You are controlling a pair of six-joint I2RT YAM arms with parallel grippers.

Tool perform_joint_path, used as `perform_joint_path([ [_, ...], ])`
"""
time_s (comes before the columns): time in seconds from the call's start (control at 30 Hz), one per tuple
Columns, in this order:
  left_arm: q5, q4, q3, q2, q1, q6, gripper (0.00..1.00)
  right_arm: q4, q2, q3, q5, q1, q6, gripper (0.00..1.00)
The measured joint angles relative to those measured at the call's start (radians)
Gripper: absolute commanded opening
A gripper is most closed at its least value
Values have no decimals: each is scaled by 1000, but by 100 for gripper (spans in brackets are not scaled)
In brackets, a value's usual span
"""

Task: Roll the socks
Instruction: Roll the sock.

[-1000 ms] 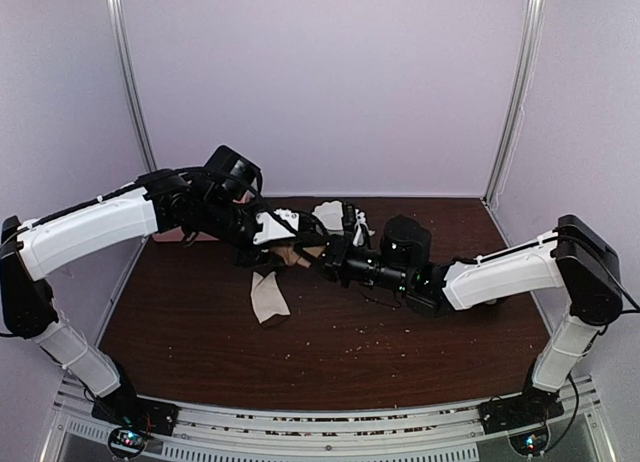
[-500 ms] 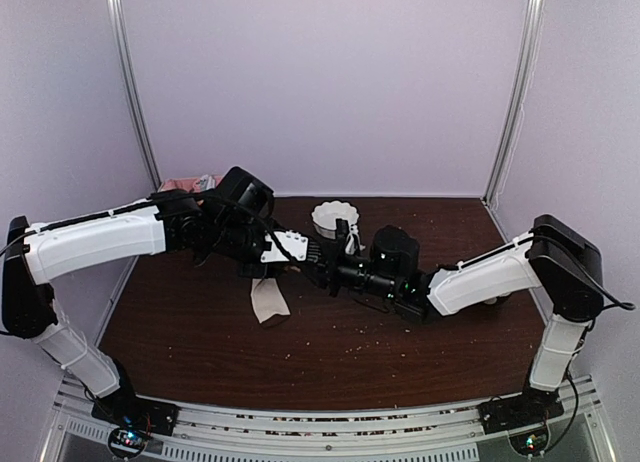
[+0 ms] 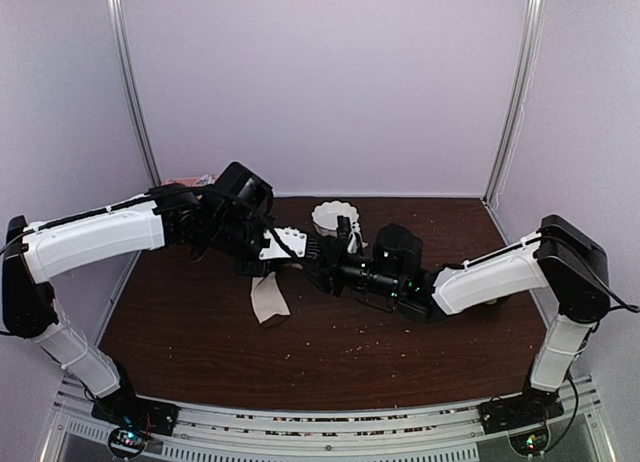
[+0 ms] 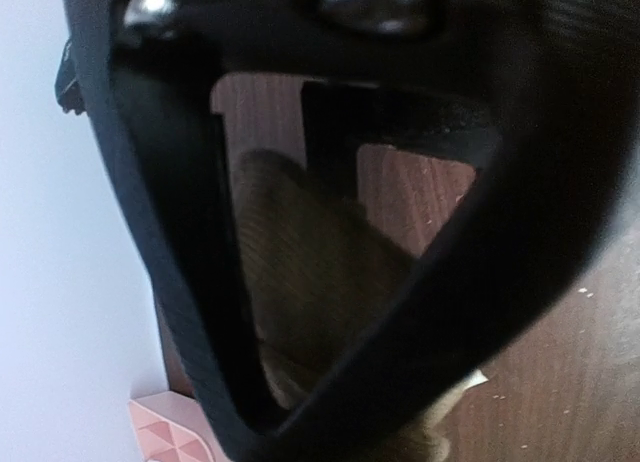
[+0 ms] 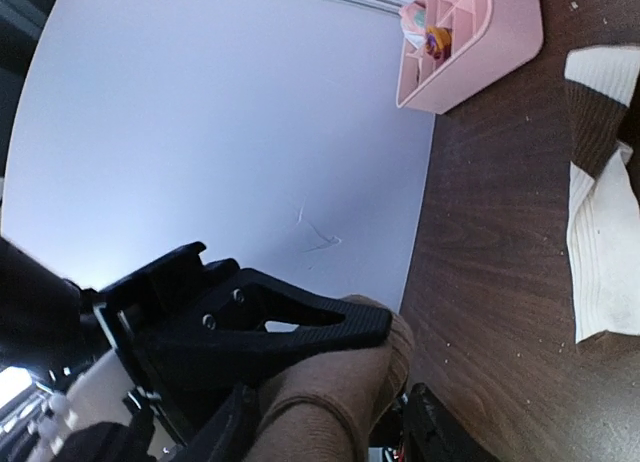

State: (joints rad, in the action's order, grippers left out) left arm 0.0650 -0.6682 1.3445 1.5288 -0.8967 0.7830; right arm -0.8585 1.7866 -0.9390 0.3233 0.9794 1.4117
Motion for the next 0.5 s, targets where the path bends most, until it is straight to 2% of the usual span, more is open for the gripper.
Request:
perform_joint_path([
  [0.07,-92,-67,61,15,19,-27,0,50,-44,4,14,0,-82,57],
  [0.17,-251,-159,177,57,63,-69,0,112,-142,26,32,2,-249,58],
  [0.27,-478,-303,329,142,122,-102,0,149,-244,62,58,3,-423,57],
  [0.5,-771,-565,491,298,163,-85,0,277,-324,91,120,26,-723,56],
])
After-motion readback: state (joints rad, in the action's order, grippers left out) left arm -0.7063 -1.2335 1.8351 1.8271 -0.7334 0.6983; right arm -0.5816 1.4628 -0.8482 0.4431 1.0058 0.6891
